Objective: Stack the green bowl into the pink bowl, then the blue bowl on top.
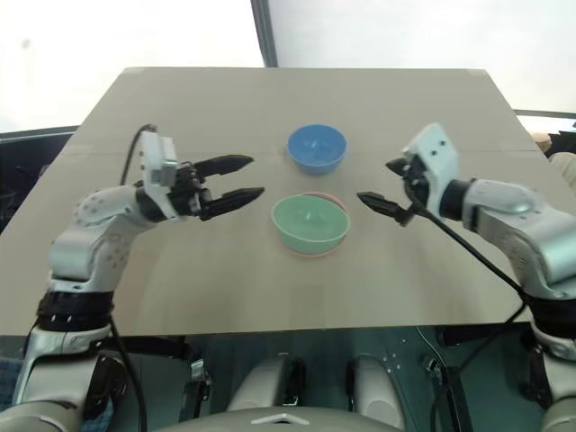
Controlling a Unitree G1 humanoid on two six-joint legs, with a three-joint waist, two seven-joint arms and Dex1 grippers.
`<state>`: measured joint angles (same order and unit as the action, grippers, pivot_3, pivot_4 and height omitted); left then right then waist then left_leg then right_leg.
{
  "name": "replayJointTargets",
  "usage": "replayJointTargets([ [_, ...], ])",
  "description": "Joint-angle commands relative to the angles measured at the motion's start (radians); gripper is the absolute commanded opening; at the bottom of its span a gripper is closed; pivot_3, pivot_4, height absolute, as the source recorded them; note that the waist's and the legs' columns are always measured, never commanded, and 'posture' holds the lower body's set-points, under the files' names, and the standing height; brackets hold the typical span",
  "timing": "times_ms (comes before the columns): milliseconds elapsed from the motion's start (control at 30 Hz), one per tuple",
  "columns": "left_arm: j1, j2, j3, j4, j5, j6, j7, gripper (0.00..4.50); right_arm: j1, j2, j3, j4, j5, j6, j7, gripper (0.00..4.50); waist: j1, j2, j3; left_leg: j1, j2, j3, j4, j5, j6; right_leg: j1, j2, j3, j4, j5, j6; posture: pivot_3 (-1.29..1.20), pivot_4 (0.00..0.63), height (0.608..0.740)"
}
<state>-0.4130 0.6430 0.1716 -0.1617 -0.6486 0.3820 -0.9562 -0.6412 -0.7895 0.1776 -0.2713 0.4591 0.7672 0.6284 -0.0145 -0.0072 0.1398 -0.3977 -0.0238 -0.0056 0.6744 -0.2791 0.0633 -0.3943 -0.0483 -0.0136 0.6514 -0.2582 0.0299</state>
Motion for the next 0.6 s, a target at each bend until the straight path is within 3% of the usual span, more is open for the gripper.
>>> replayJointTargets([
  [33, 0.025, 0.016, 0.104, -0.11, -0.093, 0.07, 0.076, 3.27, -0.096, 0.057, 0.114, 0.117, -0.16, -0.149, 0.037, 4.5, 0.002, 0.0, 0.0, 0.0, 0.0, 0.0, 0.0, 0.0, 0.0, 0.0, 0.0, 0.0, 0.0, 0.0, 0.0, 0.0, 0.15, 0.74],
  [300, 0.224, 0.067, 0.25, -0.256, -0.134, 0.137, 0.158, 3.27, -0.382, 0.279, 0.328, 0.531, -0.427, -0.356, 0.14, 4.5, 0.002, 0.0, 0.0, 0.0, 0.0, 0.0, -0.002, 0.001, -0.002, -0.002, 0.0, 0.001, 0.001, 0.0, 0.0, 0.0, 0.15, 0.74],
  [600, 0.387, 0.053, 0.347, -0.374, -0.13, 0.124, 0.254, 3.27, -0.538, 0.484, 0.373, 0.979, -0.613, -0.586, 0.116, 4.5, -0.001, 0.0, 0.0, 0.001, -0.003, -0.002, -0.004, 0.001, -0.003, -0.002, -0.002, 0.0, 0.0, 0.0, -0.001, 0.0, 0.15, 0.74],
])
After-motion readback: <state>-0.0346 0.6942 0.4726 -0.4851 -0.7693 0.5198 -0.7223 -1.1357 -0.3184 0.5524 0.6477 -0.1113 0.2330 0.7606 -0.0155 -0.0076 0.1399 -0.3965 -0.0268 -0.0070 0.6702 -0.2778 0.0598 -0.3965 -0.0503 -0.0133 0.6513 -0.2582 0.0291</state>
